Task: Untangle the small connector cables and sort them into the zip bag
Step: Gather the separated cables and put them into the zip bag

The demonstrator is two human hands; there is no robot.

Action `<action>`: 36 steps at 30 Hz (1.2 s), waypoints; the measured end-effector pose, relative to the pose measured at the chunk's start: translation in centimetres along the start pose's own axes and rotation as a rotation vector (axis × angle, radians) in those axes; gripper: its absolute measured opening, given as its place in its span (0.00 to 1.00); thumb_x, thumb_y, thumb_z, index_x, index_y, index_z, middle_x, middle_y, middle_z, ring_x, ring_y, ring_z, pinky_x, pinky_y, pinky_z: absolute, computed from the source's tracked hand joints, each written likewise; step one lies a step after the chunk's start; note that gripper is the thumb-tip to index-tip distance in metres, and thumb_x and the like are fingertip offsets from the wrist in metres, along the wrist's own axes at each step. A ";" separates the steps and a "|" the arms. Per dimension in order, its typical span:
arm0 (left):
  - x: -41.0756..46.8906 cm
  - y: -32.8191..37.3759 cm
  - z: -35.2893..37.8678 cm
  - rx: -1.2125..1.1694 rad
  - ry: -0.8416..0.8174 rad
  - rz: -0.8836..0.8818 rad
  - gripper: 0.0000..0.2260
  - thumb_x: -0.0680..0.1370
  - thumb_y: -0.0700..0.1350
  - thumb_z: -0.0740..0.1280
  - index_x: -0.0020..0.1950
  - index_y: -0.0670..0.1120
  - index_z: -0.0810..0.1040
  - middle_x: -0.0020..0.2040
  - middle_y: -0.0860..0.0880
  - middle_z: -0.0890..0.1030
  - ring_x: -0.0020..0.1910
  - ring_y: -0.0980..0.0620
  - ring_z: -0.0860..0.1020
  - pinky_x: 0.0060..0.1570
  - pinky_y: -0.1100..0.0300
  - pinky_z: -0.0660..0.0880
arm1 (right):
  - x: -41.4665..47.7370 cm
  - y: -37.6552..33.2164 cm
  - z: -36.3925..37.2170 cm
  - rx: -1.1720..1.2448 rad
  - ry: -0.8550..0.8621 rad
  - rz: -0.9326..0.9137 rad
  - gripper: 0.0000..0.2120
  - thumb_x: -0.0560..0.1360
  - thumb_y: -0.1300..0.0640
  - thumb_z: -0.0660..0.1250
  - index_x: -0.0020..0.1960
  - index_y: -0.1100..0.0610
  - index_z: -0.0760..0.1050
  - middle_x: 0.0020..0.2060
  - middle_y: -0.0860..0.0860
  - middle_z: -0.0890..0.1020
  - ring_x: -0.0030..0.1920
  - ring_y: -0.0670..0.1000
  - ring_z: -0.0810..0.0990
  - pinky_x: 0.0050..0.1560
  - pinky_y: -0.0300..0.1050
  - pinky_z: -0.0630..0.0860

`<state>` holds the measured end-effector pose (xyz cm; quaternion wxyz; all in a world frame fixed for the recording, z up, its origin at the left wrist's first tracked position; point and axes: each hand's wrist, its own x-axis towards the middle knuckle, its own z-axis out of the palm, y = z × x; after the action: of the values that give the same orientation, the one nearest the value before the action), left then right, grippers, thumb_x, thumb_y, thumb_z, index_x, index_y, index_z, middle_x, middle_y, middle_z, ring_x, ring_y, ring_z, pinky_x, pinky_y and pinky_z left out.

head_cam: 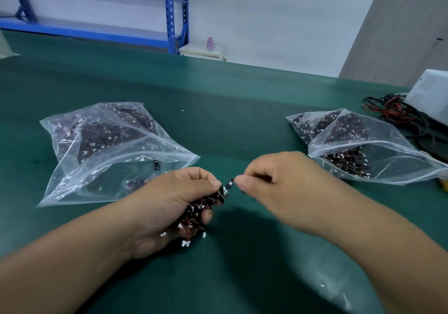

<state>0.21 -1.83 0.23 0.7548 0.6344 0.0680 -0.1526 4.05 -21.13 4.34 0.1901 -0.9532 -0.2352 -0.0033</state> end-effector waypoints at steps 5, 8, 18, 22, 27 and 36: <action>-0.1 0.0 0.0 0.010 -0.045 0.017 0.03 0.74 0.44 0.70 0.43 0.47 0.78 0.30 0.47 0.78 0.21 0.55 0.71 0.19 0.66 0.64 | -0.3 -1.1 2.5 0.206 -0.030 0.024 0.13 0.72 0.39 0.68 0.42 0.49 0.78 0.29 0.44 0.77 0.27 0.45 0.70 0.32 0.48 0.74; 0.0 -0.1 0.0 0.013 -0.045 0.041 0.01 0.75 0.40 0.69 0.46 0.45 0.79 0.35 0.46 0.81 0.23 0.54 0.73 0.20 0.66 0.67 | 0.1 -0.8 2.1 0.375 -0.019 0.059 0.09 0.74 0.49 0.70 0.39 0.53 0.79 0.29 0.50 0.78 0.24 0.43 0.67 0.26 0.39 0.66; 0.3 -0.2 -0.4 -0.019 -0.027 0.018 0.09 0.77 0.36 0.66 0.41 0.48 0.82 0.39 0.45 0.81 0.25 0.53 0.73 0.22 0.66 0.65 | 0.8 0.6 0.9 0.503 0.186 0.198 0.11 0.74 0.53 0.70 0.36 0.59 0.77 0.27 0.55 0.78 0.22 0.44 0.64 0.21 0.34 0.62; 0.3 -0.1 -0.4 -0.027 0.014 -0.003 0.05 0.77 0.40 0.68 0.42 0.48 0.80 0.37 0.47 0.81 0.25 0.54 0.73 0.21 0.67 0.62 | 0.9 1.6 0.9 0.337 0.185 0.182 0.12 0.72 0.47 0.72 0.37 0.54 0.79 0.28 0.52 0.80 0.22 0.44 0.66 0.24 0.38 0.66; 0.4 0.1 -0.4 -0.069 0.040 -0.015 0.04 0.72 0.43 0.72 0.42 0.47 0.77 0.36 0.47 0.80 0.23 0.54 0.72 0.19 0.68 0.62 | 0.9 1.2 2.4 0.206 0.049 0.132 0.18 0.74 0.40 0.70 0.38 0.54 0.77 0.24 0.50 0.76 0.22 0.45 0.65 0.26 0.42 0.66; 0.0 0.0 -0.2 -0.005 -0.019 -0.004 0.09 0.67 0.48 0.75 0.39 0.50 0.76 0.30 0.44 0.76 0.21 0.53 0.71 0.21 0.66 0.63 | -0.2 -0.7 2.6 0.244 -0.001 -0.021 0.17 0.68 0.34 0.67 0.42 0.47 0.78 0.32 0.45 0.80 0.29 0.46 0.75 0.32 0.48 0.77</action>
<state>0.22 -1.59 0.20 0.7565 0.6310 0.0624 -0.1600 3.36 -19.72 2.20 0.3043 -0.9205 -0.2438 0.0239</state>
